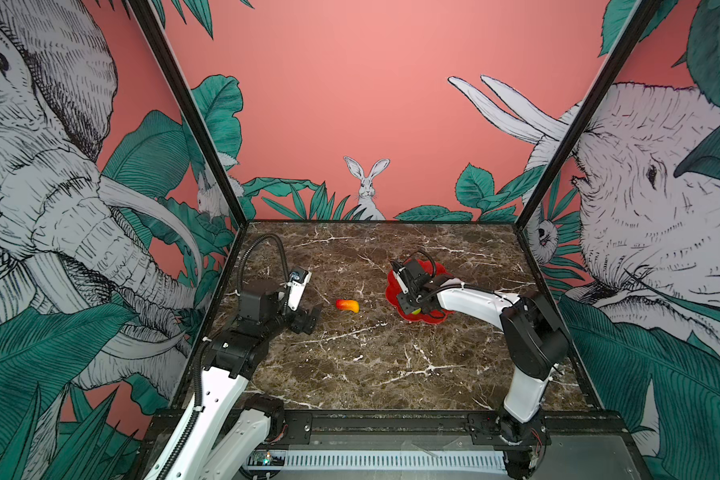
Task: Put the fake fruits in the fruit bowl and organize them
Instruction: 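Place the red-yellow mango into the red bowl and release, then grasp the remaining red-yellow mango with the right gripper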
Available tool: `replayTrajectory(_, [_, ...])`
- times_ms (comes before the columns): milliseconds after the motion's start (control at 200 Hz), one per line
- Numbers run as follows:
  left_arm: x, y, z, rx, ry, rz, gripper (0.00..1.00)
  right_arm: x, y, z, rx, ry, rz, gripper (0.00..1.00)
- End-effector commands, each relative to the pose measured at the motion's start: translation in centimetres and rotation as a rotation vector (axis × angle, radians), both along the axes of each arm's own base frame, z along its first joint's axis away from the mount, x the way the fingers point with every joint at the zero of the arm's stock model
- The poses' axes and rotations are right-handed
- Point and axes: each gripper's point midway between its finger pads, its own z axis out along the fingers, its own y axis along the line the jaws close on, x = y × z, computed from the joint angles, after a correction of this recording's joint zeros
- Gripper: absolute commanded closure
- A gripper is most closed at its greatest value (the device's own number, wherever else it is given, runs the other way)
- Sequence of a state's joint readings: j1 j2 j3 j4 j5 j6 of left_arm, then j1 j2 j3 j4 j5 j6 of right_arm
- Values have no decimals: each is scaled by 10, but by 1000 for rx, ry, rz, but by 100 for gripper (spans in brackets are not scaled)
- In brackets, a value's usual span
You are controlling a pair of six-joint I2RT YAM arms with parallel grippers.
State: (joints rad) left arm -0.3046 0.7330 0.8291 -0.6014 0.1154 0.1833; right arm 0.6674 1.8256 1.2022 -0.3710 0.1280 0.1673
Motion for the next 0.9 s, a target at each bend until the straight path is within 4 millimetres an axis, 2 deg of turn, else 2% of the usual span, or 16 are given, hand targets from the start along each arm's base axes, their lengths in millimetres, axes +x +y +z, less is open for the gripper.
replayTrajectory(0, [-2,1,-8,12,22,-6,0,6,-3,0,-14,-25,-5,66])
replayTrajectory(120, [-2,2,-8,13,22,-5,0,5,-5,2,-26,-28,-1,42])
replayTrajectory(220, [-2,2,-8,13,21,-4,0,4,-7,12,-20,-47,-3,34])
replayTrajectory(355, [-2,2,-8,13,20,-5,0,2,-5,43,17,-82,13,29])
replayTrajectory(440, [-2,2,-8,15,21,-5,0,-5,6,68,75,-93,58,13])
replayTrajectory(495, [-2,2,-8,14,20,-5,0,-14,22,84,120,-98,122,1])
replayTrajectory(570, [-1,1,-8,14,21,-5,0,-28,49,101,158,-109,234,0])
replayTrajectory(615, [-2,1,-8,15,23,-5,0,-38,64,99,154,-104,299,1])
replayTrajectory(625, [-1,1,-8,15,22,-5,0,-37,71,108,165,-122,312,1])
replayTrajectory(645, [-1,1,-8,14,22,-7,0,-39,79,111,169,-130,341,0])
replayTrajectory(710, [-2,1,-7,13,21,-9,0,-48,106,107,182,-118,422,0])
replayTrajectory(896, [-3,1,-6,11,16,-7,0,-63,176,80,154,-47,613,0])
